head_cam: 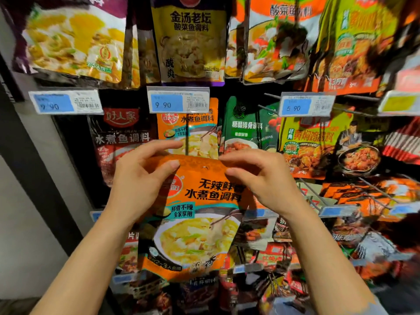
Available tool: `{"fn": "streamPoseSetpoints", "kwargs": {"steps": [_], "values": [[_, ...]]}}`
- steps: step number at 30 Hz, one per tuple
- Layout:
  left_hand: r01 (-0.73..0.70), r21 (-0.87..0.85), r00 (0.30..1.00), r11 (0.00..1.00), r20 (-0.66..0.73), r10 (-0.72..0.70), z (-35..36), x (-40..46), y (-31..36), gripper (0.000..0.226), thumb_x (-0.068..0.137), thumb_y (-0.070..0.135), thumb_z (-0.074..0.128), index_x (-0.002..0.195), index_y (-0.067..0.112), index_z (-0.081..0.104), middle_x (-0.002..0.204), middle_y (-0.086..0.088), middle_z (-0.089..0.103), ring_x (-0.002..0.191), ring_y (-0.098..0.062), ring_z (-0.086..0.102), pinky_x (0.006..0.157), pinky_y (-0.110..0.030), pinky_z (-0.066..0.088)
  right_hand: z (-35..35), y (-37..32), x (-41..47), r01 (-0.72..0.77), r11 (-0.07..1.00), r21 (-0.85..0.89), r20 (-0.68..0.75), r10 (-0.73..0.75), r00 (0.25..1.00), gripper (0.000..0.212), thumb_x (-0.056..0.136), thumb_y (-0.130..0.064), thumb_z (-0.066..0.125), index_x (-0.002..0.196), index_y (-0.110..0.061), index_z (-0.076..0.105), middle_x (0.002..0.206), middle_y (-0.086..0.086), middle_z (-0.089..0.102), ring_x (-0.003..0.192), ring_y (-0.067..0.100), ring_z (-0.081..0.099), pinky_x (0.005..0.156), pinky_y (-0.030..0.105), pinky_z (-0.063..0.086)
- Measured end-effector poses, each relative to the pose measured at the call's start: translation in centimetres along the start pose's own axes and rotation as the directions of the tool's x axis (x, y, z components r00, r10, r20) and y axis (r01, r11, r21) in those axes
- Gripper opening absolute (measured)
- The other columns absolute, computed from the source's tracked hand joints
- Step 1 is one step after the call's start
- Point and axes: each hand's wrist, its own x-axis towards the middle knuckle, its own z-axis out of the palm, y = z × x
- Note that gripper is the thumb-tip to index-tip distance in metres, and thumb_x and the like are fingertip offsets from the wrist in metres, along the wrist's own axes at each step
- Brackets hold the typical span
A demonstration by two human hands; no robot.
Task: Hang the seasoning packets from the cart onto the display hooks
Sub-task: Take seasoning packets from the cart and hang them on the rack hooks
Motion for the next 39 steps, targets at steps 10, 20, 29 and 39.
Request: {"fn": "streamPoseSetpoints", "kwargs": {"steps": [10, 20, 29, 39], "values": [[0.044, -0.225, 0.994, 0.973, 0.104, -0.021, 2.3, 0.6, -0.3, 0.053, 0.078, -0.001, 0.072, 0.089, 0.051, 0.070, 0.090, 0.011, 0.070, 0.082, -0.004, 0.065, 0.068, -0.015, 0.051, -3.8, -2.3, -0.2, 0.070, 0.976, -0.204, -0.016, -0.075, 0.997, 0.024, 0.082, -0.009, 0.060, 0.102, -0.014, 0.073, 0.089, -0.016, 0.064, 0.083, -0.003, 0.058, 0.074, 0.006, 0.039], [0.015, -0.420, 0.996, 0.907, 0.083, 0.022, 1.4, 2.2, 0.9, 0.043, 0.076, 0.013, 0.068, 0.100, 0.049, 0.068, 0.119, -0.007, 0.065, 0.096, -0.018, 0.068, 0.073, -0.029, 0.057, -6.4, -4.3, 2.5, 0.089, 0.971, -0.223, -0.042, -0.101, 0.994, 0.042, 0.078, -0.028, 0.040, 0.102, -0.019, 0.073, 0.083, -0.003, 0.068, 0.081, 0.002, 0.060, 0.069, 0.015, 0.045], [0.049, -0.477, 0.994, 0.878, -0.065, -0.091, -2.4, 0.7, 1.6, 0.043, 0.074, -0.006, 0.065, 0.106, 0.023, 0.063, 0.085, -0.005, 0.075, 0.074, -0.017, 0.072, 0.059, -0.025, 0.056, -2.6, -4.2, 3.2, 0.028, 0.997, 0.065, 0.009, -0.029, 1.000, 0.032, 0.084, -0.003, 0.065, 0.093, -0.033, 0.070, 0.092, -0.016, 0.072, 0.089, -0.003, 0.065, 0.077, 0.012, 0.047], [0.198, -0.318, 0.967, 0.927, -0.093, -0.238, -6.1, -3.7, -1.3, 0.048, 0.080, 0.000, 0.065, 0.114, 0.033, 0.060, 0.111, -0.012, 0.068, 0.090, -0.022, 0.071, 0.063, -0.027, 0.058, 4.7, -2.8, 2.1, -0.165, 0.948, 0.273, 0.130, 0.134, 0.982, 0.024, 0.084, -0.003, 0.067, 0.087, -0.026, 0.072, 0.083, -0.021, 0.069, 0.084, 0.001, 0.065, 0.079, 0.022, 0.050]]}}
